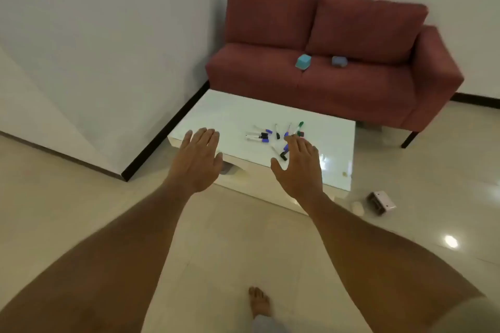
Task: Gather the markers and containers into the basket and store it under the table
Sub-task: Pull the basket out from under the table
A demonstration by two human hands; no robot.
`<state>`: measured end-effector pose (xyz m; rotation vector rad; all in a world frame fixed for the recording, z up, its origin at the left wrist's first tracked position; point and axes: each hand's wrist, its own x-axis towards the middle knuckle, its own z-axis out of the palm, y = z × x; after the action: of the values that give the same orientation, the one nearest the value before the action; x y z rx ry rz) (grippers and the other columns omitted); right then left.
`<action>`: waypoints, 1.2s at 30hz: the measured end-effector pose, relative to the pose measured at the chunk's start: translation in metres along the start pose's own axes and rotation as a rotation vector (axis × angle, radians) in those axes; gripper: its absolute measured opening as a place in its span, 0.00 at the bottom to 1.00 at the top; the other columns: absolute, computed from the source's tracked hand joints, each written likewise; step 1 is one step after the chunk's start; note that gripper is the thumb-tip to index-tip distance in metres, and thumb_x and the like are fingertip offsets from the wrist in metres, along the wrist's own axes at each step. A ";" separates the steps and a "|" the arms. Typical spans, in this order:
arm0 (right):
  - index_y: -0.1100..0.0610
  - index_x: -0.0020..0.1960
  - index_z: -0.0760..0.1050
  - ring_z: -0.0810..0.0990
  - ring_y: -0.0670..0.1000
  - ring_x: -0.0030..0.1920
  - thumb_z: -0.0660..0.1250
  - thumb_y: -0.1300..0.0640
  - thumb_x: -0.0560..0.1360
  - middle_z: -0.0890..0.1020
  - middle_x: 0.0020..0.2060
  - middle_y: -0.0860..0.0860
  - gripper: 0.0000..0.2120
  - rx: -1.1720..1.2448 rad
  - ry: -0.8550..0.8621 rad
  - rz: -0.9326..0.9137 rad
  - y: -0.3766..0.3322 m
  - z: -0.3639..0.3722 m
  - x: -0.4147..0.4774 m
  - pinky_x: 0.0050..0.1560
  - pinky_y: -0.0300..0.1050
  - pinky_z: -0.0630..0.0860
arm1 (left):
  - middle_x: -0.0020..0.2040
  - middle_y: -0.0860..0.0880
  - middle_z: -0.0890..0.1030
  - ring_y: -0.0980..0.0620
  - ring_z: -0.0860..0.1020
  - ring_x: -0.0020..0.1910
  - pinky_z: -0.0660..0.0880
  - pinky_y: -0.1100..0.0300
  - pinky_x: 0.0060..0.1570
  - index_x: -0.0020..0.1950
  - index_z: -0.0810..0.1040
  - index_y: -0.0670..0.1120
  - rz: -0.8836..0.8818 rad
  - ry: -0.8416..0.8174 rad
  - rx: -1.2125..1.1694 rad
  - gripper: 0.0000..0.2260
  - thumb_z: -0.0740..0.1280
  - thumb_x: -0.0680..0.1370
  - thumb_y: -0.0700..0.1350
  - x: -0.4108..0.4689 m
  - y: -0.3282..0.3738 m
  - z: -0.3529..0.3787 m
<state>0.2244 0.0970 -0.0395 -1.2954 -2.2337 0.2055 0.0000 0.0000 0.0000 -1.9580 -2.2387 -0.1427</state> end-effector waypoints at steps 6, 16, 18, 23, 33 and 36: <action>0.56 0.65 0.69 0.72 0.55 0.64 0.66 0.47 0.73 0.75 0.63 0.52 0.24 0.006 -0.148 0.055 -0.010 0.081 0.048 0.66 0.55 0.68 | 0.69 0.44 0.72 0.46 0.69 0.69 0.63 0.47 0.72 0.72 0.67 0.41 -0.067 -0.114 -0.064 0.22 0.56 0.80 0.50 0.043 -0.054 0.057; 0.57 0.65 0.70 0.71 0.54 0.64 0.66 0.49 0.73 0.75 0.62 0.51 0.23 0.046 -0.226 0.229 -0.070 0.209 0.128 0.61 0.53 0.73 | 0.55 0.46 0.77 0.48 0.75 0.52 0.74 0.51 0.56 0.60 0.73 0.43 -0.012 -0.149 -0.116 0.14 0.58 0.80 0.50 0.125 -0.196 0.134; 0.56 0.64 0.70 0.71 0.53 0.63 0.66 0.49 0.73 0.74 0.61 0.50 0.22 0.054 -0.237 0.304 -0.088 0.242 0.141 0.57 0.53 0.76 | 0.54 0.47 0.77 0.49 0.75 0.51 0.74 0.52 0.55 0.60 0.72 0.44 0.026 -0.188 -0.129 0.14 0.58 0.80 0.50 0.141 -0.235 0.157; 0.54 0.64 0.69 0.70 0.49 0.61 0.66 0.50 0.73 0.73 0.59 0.46 0.21 0.143 -0.215 0.531 -0.137 0.332 0.156 0.49 0.43 0.73 | 0.54 0.47 0.78 0.48 0.76 0.52 0.74 0.51 0.56 0.60 0.73 0.44 0.139 -0.339 -0.145 0.14 0.58 0.80 0.50 0.169 -0.323 0.229; 0.54 0.67 0.69 0.72 0.49 0.64 0.65 0.52 0.77 0.75 0.62 0.48 0.20 0.263 -0.342 0.761 -0.127 0.574 0.131 0.60 0.41 0.69 | 0.56 0.46 0.78 0.47 0.75 0.54 0.71 0.50 0.58 0.60 0.75 0.44 0.180 -0.500 -0.196 0.16 0.56 0.80 0.51 0.190 -0.400 0.474; 0.55 0.68 0.68 0.72 0.50 0.65 0.65 0.52 0.77 0.74 0.63 0.49 0.21 0.256 -0.389 0.779 -0.085 0.656 0.113 0.61 0.43 0.69 | 0.55 0.42 0.78 0.42 0.76 0.53 0.72 0.47 0.55 0.59 0.75 0.41 0.140 -0.500 -0.207 0.18 0.56 0.79 0.51 0.199 -0.406 0.567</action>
<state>-0.2281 0.2359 -0.5151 -2.0363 -1.7726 1.0641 -0.4613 0.2400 -0.5049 -2.4804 -2.4400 0.1579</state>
